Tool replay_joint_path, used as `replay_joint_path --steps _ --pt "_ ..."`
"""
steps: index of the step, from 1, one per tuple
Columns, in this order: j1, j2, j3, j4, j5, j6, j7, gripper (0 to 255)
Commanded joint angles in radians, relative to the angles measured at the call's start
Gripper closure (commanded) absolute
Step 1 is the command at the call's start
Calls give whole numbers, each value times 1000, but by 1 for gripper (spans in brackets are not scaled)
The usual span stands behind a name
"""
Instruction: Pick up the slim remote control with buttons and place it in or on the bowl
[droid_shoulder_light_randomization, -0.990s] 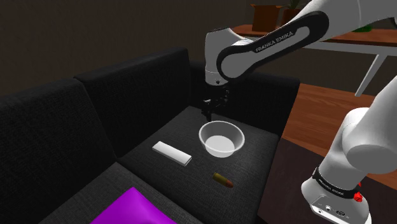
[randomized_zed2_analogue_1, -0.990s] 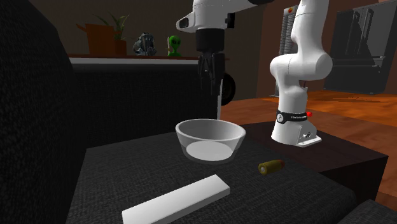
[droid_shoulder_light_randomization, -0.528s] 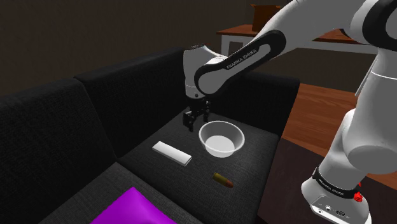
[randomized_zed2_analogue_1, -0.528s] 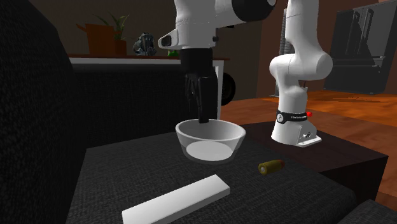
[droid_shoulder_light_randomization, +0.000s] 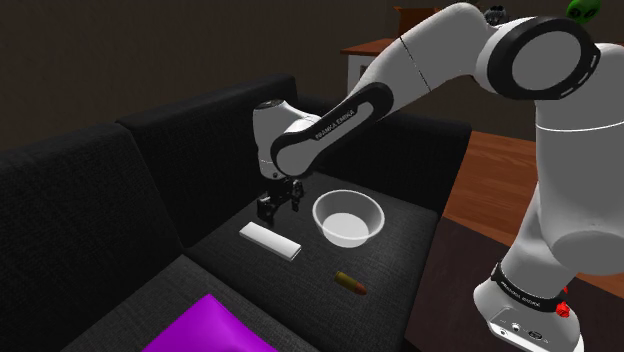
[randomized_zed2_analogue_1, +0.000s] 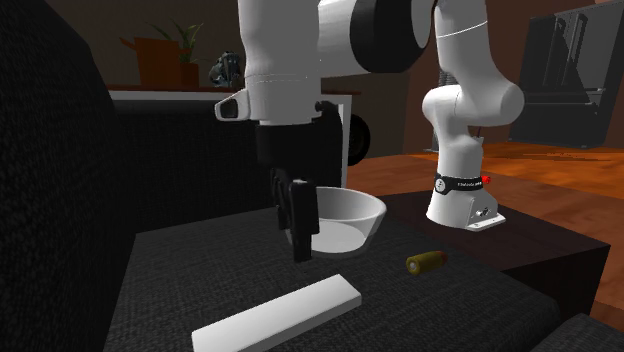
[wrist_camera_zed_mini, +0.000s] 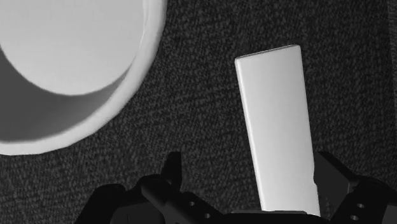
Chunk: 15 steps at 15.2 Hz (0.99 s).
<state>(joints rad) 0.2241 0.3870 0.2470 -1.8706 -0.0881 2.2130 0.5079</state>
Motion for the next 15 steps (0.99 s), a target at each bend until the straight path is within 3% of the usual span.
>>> replay_joint_path --steps 1,4,15 --pt "24 85 -1 86 -18 -4 20 0" --pt "59 202 -5 214 -36 -18 39 0" --pt "67 260 -16 197 -51 55 47 0"
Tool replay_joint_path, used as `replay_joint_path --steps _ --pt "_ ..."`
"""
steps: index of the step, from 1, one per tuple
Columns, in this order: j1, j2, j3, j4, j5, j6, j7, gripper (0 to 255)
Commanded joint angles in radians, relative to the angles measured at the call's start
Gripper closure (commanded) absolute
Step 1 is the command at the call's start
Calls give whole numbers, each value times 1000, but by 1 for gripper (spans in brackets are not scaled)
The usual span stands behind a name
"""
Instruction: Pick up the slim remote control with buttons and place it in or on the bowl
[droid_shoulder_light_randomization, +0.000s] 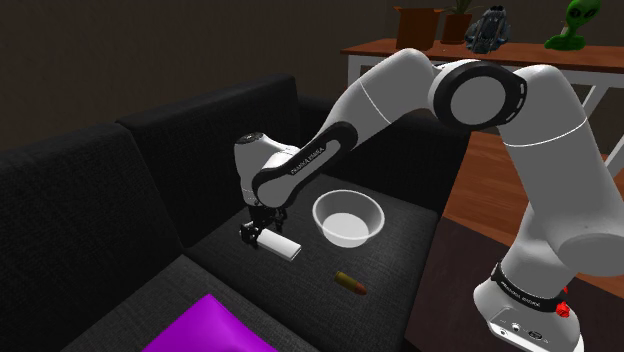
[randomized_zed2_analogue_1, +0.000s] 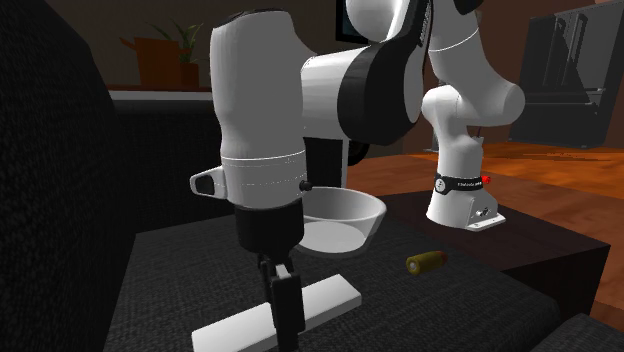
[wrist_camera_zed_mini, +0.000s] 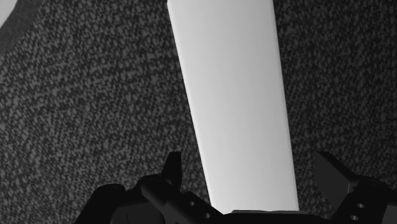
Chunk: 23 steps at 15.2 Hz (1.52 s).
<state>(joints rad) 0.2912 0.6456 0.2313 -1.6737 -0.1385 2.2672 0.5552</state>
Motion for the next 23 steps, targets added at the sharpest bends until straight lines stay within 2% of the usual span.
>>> replay_joint_path --steps 1,5,6,15,23 --pt "0 1 0 0 0 1 0 0" --pt "0 1 0 0 0 1 0 0" --pt "0 1 0 0 0 1 0 255" --pt "0 1 0 0 0 1 0 255" --pt "-8 -64 11 11 15 -74 -7 255"
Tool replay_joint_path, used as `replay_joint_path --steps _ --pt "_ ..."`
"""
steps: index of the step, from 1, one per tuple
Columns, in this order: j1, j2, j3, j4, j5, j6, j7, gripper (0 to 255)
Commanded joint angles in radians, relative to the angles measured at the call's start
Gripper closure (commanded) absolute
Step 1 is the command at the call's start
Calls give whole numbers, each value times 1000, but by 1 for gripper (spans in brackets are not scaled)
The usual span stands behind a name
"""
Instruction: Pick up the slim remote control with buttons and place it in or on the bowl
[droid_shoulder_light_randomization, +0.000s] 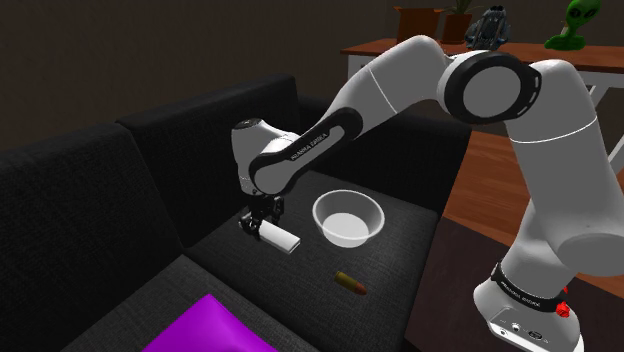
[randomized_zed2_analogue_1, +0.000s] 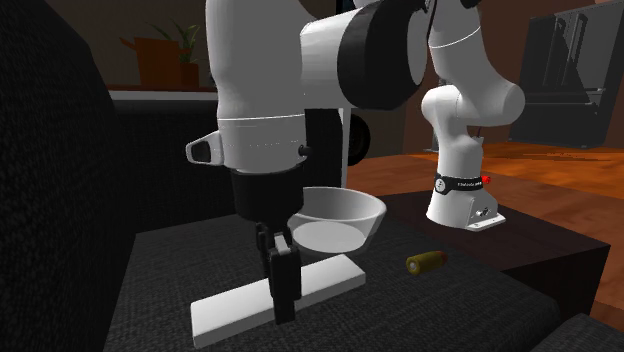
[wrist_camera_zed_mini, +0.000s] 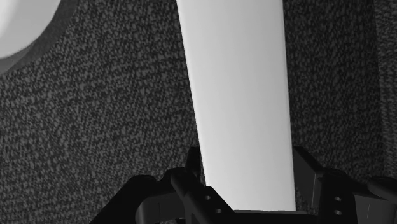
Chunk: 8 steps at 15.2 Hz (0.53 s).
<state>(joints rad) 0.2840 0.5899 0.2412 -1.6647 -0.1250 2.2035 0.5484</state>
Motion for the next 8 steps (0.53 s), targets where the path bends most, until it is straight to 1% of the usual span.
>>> replay_joint_path --steps 1,8 --pt "-1 -16 3 4 4 -20 -1 255" --pt "-6 -64 11 27 17 -91 -7 255"
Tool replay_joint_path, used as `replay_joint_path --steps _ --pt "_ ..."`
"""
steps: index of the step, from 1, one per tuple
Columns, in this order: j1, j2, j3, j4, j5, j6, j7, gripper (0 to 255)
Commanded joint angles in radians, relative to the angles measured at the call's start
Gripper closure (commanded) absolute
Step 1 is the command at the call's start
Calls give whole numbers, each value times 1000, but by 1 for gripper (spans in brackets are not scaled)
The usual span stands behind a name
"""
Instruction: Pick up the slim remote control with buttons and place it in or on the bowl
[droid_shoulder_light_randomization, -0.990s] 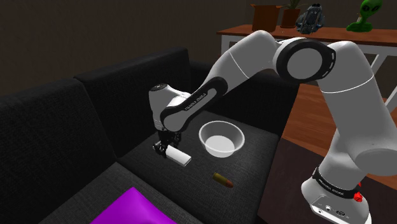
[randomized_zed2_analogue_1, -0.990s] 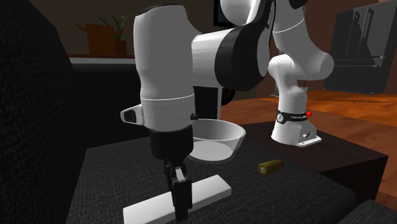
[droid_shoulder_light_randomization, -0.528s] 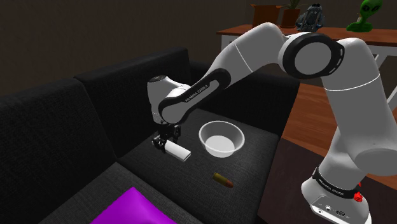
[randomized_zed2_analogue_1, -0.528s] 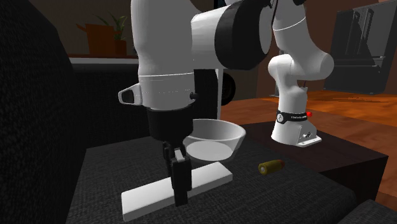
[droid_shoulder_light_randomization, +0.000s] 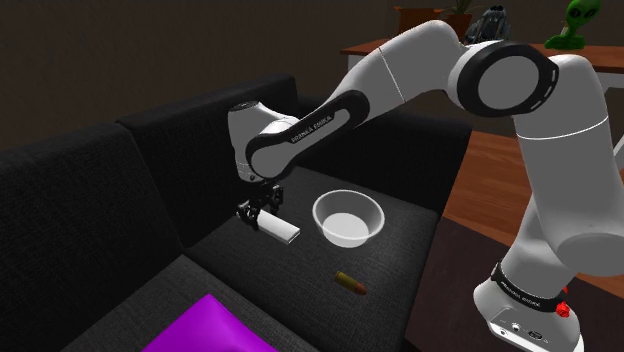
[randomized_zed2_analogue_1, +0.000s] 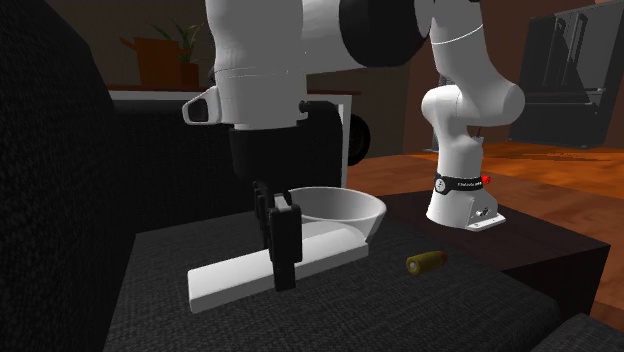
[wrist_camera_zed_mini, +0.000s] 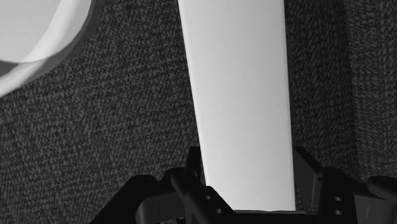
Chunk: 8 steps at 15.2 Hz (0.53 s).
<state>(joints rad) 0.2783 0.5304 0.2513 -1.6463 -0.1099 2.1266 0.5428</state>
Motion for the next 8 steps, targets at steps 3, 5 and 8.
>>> replay_joint_path --steps 3,5,8 --pt "-2 -23 4 23 7 -45 -4 255" --pt "-3 -35 6 33 10 -67 -5 255" --pt "-4 -50 8 50 14 -100 -7 255"
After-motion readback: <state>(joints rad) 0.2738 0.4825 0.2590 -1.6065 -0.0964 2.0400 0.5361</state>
